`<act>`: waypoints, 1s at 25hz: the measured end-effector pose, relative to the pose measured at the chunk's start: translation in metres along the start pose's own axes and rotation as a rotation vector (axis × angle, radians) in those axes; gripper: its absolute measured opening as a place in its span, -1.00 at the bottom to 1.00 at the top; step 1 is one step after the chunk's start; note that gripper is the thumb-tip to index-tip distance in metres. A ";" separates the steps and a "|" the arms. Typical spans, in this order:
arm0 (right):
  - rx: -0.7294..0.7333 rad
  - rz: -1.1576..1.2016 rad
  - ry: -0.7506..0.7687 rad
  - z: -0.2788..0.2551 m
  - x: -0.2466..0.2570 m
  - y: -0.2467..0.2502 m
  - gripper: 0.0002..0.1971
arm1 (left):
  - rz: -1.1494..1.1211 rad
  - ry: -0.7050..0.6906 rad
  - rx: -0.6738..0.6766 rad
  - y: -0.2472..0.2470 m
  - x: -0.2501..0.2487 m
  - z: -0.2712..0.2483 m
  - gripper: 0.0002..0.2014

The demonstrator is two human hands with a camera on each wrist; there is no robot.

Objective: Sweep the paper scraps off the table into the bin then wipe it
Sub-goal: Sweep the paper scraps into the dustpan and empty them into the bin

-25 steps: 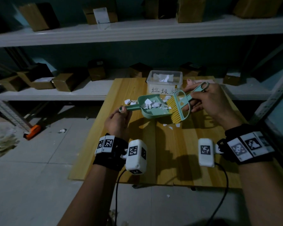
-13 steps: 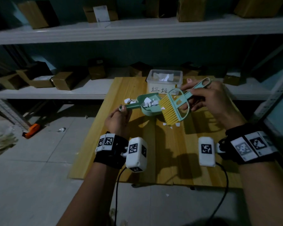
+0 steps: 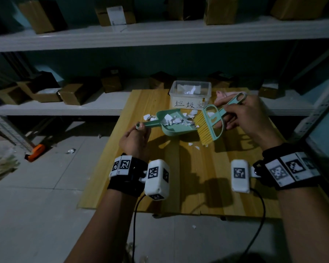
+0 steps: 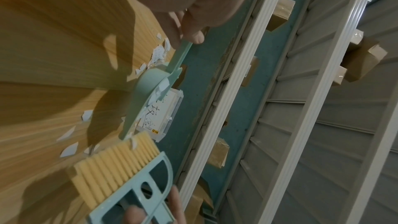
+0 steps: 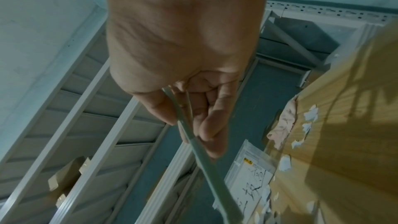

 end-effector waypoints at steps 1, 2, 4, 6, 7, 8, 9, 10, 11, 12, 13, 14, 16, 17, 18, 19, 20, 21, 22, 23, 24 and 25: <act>0.012 0.024 0.030 -0.001 0.002 0.001 -0.78 | 0.029 0.015 0.007 -0.001 0.000 -0.001 -0.68; 0.032 0.046 0.057 -0.002 0.005 0.001 -0.78 | 0.025 0.010 -0.012 0.000 0.000 0.000 -0.69; 0.082 0.063 0.081 -0.003 0.008 -0.001 -0.77 | -0.013 0.040 -0.017 -0.001 0.002 0.000 -0.70; 0.099 0.026 0.060 -0.003 0.007 -0.003 -0.77 | -0.033 0.046 -0.014 -0.002 0.002 0.000 -0.69; 0.094 -0.009 0.038 -0.003 0.005 -0.004 -0.77 | -0.019 0.046 -0.014 -0.002 0.002 0.000 -0.71; 0.086 -0.049 0.014 -0.002 0.004 -0.005 -0.77 | 0.004 0.053 -0.009 -0.003 0.001 -0.002 -0.73; 0.075 -0.087 -0.007 -0.002 0.002 -0.005 -0.78 | 0.039 0.061 -0.009 -0.002 0.002 -0.002 -0.74; 0.062 -0.118 -0.022 -0.002 0.002 -0.005 -0.79 | 0.055 0.056 -0.008 -0.002 0.001 -0.003 -0.74; 0.045 -0.135 -0.031 -0.002 0.001 -0.003 -0.80 | 0.052 0.042 -0.009 -0.003 0.001 -0.003 -0.73; 0.029 -0.139 -0.031 -0.002 0.001 -0.002 -0.80 | 0.049 0.023 -0.021 -0.002 0.001 -0.002 -0.73; 0.016 -0.138 -0.027 -0.002 0.001 -0.001 -0.81 | 0.055 0.013 -0.028 -0.002 0.001 -0.001 -0.74; 0.010 -0.134 -0.019 -0.003 0.001 0.001 -0.81 | 0.067 0.016 -0.045 -0.001 0.001 0.001 -0.74; -0.004 -0.099 0.004 -0.004 0.001 0.002 -0.79 | 0.074 0.028 -0.057 0.000 0.000 0.004 -0.75; -0.015 -0.067 0.023 -0.004 0.002 0.003 -0.78 | 0.067 0.036 -0.060 0.000 0.000 0.005 -0.76; -0.024 -0.033 0.047 -0.003 0.003 0.004 -0.78 | 0.060 0.043 -0.062 0.000 0.000 0.005 -0.76; -0.027 -0.001 0.072 -0.003 0.004 0.004 -0.78 | 0.060 0.048 -0.058 0.000 0.001 0.005 -0.75; -0.023 0.030 0.094 -0.003 0.005 0.004 -0.77 | 0.060 0.054 -0.049 0.000 0.002 0.004 -0.75; -0.009 0.058 0.110 -0.003 0.006 0.004 -0.77 | 0.056 0.059 -0.043 -0.001 0.003 0.003 -0.75; 0.012 0.078 0.118 -0.003 0.006 0.004 -0.77 | 0.046 0.058 -0.037 -0.002 0.004 0.002 -0.74; 0.040 0.083 0.117 -0.002 0.006 0.003 -0.77 | 0.038 0.052 -0.032 -0.002 0.005 0.002 -0.74; 0.066 0.072 0.104 -0.003 0.006 0.001 -0.76 | 0.032 0.047 -0.029 -0.003 0.005 0.002 -0.75; 0.081 0.048 0.080 -0.003 0.005 -0.001 -0.76 | 0.034 0.044 -0.027 -0.003 0.005 0.002 -0.76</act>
Point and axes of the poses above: each hand's wrist, its own z-axis towards the middle knuckle, its own y-axis out of the back of the hand, x = y × z, the point moved 2 cm from there along z, towards the middle knuckle, and after that the axes turned 13 degrees about x, right-handed, at the moved point
